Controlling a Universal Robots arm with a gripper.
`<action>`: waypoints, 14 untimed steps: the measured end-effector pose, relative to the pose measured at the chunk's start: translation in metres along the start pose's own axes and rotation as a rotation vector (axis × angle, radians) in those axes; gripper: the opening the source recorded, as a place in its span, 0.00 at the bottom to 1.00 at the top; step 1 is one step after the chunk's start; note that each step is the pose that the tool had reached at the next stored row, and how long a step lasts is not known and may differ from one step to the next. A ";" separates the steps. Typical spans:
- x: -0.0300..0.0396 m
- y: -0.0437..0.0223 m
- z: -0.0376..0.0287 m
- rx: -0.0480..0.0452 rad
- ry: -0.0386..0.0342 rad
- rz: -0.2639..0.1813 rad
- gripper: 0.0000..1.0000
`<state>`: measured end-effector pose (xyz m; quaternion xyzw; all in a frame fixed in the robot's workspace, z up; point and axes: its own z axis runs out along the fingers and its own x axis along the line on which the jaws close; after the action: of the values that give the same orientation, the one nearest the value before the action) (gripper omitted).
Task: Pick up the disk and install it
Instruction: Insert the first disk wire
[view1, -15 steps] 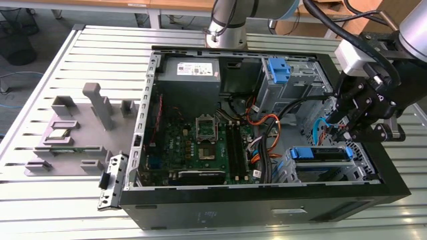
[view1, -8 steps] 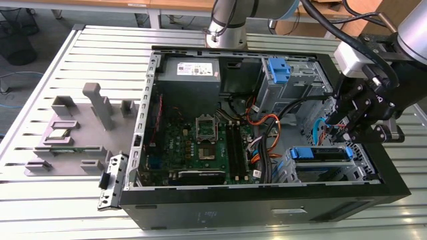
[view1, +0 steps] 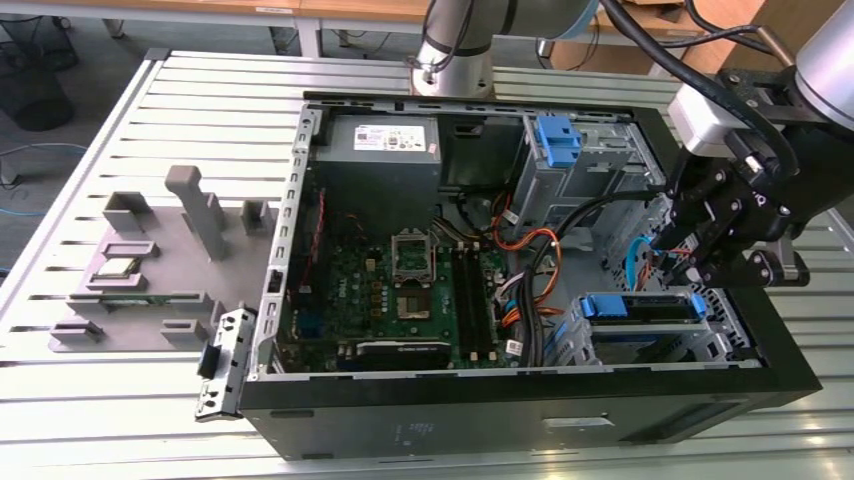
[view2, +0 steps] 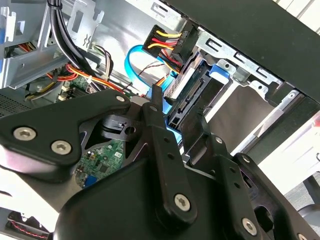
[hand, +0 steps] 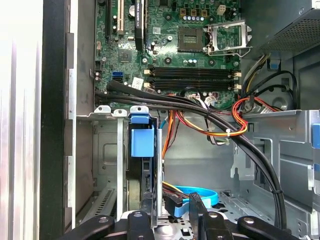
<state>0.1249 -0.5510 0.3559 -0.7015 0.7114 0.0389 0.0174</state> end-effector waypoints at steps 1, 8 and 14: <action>0.0000 0.0000 0.0000 0.0000 0.0000 0.000 0.42; 0.0002 0.0000 0.0000 0.0000 0.0000 0.000 0.42; 0.0003 0.0000 0.0000 0.0000 0.0000 0.000 0.34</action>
<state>0.1249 -0.5512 0.3558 -0.7015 0.7114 0.0389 0.0174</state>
